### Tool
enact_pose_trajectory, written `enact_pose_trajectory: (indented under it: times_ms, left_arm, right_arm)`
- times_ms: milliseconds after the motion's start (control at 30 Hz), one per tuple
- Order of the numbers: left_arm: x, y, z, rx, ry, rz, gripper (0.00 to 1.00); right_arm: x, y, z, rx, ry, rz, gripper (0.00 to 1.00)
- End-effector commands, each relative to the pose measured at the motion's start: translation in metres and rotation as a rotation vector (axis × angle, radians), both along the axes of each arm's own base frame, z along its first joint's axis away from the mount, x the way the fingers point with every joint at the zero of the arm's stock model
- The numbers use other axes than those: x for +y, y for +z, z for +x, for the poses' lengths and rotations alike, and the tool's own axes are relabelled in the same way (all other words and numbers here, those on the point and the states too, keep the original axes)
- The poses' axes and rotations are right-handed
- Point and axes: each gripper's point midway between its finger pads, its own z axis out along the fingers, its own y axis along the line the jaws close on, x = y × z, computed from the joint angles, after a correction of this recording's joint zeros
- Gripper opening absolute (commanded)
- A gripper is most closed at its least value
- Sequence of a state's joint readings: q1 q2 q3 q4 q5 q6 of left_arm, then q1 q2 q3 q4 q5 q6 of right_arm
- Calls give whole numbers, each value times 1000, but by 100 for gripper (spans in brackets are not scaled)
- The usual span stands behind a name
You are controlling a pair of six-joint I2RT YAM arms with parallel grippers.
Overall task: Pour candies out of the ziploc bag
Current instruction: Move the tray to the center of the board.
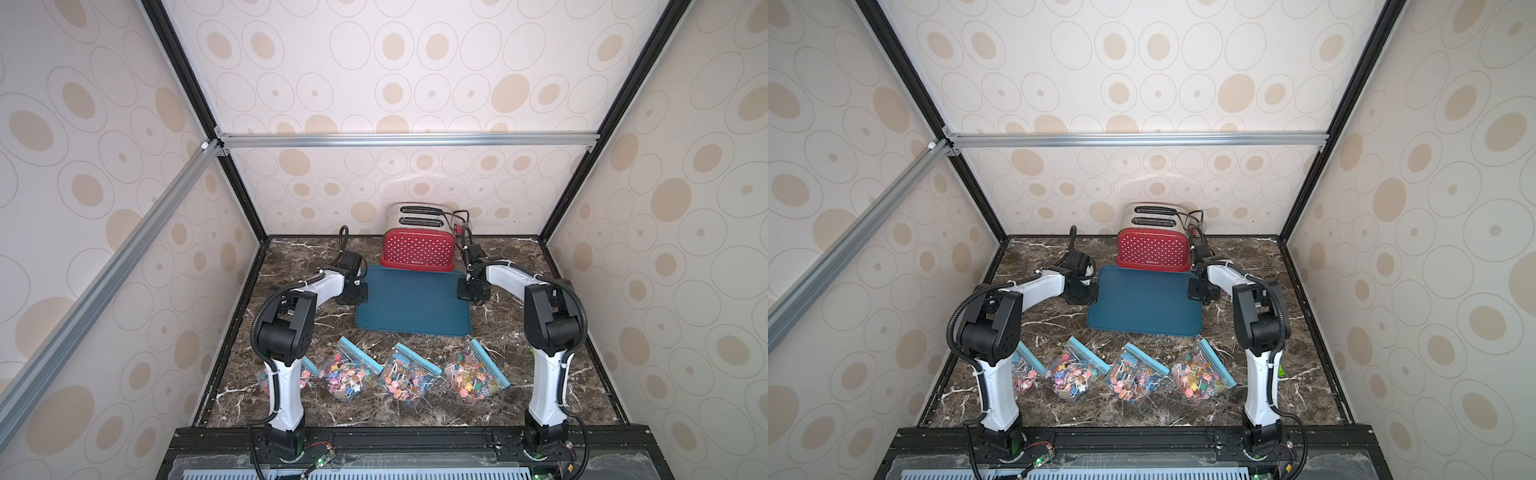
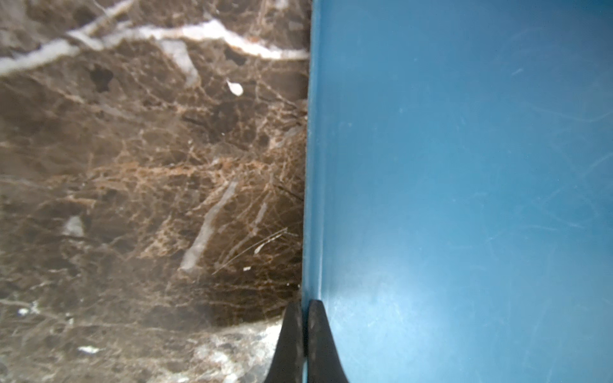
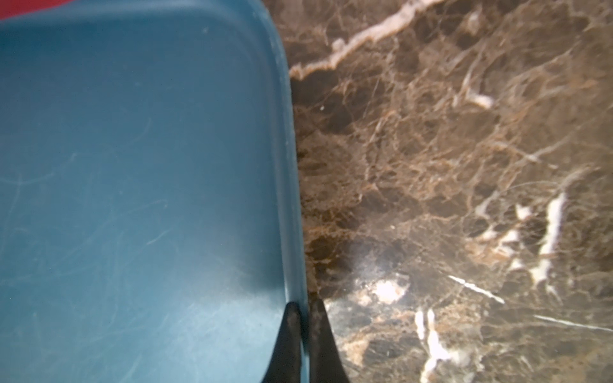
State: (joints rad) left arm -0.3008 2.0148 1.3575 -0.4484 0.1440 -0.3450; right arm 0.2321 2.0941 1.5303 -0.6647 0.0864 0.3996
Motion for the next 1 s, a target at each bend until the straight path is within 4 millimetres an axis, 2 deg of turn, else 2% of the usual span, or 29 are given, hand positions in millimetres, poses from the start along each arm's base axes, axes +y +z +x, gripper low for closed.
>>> enact_pose_trajectory:
  times_ms: [0, 167, 267, 367, 433, 533, 600, 667, 733, 800, 867, 967]
  left_arm:
    - [-6, -40, -71, 262, -50, 26, 12]
    - [-1, -19, -66, 223, -43, 56, 36]
    - [7, 5, -59, 182, -31, 92, 48]
    - [13, 33, -52, 131, -22, 125, 54]
    - [16, 53, -51, 96, -11, 135, 55]
    - [20, 80, -59, 61, 3, 128, 54]
    - [21, 94, -73, 53, 1, 122, 54]
    - [16, 102, -90, 52, -22, 134, 55]
    - [3, 104, -109, 59, -70, 152, 54]
    - [-24, 104, -133, 68, -155, 166, 53]
    - [-59, 103, -156, 72, -249, 164, 51]
    - [-122, 101, -194, 69, -403, 139, 51]
  right_arm:
    - [-48, -20, -12, 54, -84, -143, 5]
    - [-44, 4, -16, 14, -75, -113, 37]
    - [-43, 29, -22, -29, -64, -95, 55]
    - [-43, 50, -38, -48, -51, -87, 64]
    - [-41, 64, -54, -61, -38, -95, 66]
    - [-37, 79, -91, -51, -18, -111, 66]
    - [-36, 81, -124, -32, -30, -99, 63]
    - [-25, 77, -154, -15, -16, -48, 60]
    - [-20, 71, -180, -4, -21, -3, 59]
    - [-18, 70, -199, 0, -20, 28, 58]
    - [-26, 73, -208, -22, -31, 11, 58]
    - [-44, 87, -206, -85, -60, -58, 58]
